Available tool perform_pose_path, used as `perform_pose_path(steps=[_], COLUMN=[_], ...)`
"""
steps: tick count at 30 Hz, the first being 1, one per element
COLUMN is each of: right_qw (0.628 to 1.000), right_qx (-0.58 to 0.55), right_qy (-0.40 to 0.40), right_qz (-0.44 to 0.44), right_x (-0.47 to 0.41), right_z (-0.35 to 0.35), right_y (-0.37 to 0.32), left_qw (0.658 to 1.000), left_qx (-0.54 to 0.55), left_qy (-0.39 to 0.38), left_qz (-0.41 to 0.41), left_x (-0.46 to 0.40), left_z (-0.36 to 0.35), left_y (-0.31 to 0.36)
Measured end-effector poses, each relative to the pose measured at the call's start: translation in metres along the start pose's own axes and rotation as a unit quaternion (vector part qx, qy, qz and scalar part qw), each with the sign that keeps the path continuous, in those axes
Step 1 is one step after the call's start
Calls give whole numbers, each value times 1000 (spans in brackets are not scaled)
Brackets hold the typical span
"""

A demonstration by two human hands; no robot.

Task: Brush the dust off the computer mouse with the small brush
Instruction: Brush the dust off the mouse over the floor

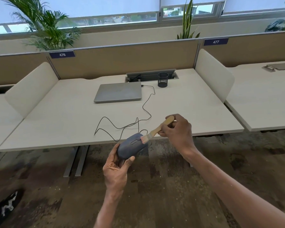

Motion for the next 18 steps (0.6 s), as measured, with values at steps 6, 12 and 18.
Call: perform_pose_path(steps=[6, 12, 18], right_qw=[998, 999, 996], right_qx=[55, 33, 86], right_qy=[20, 6, 26], right_qz=[-10, 42, 14], right_x=[13, 20, 27], right_z=[15, 2, 20], right_y=[8, -7, 17], left_qw=[1000, 1000, 1000], left_qx=[6, -2, 1], left_qy=[6, -13, -9], left_qz=[3, 6, 3], left_x=[-2, -4, 0], left_z=[1, -7, -6], left_y=[-2, -3, -4])
Point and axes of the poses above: each hand's wrist, its own x-axis away from the middle knuckle, its own z-axis out of the back of the hand, y = z × x, the point moved 8 cm from there along -x, towards the middle knuckle, and after that the axes turned 11 degrees about -y, right-handed, at the moved point
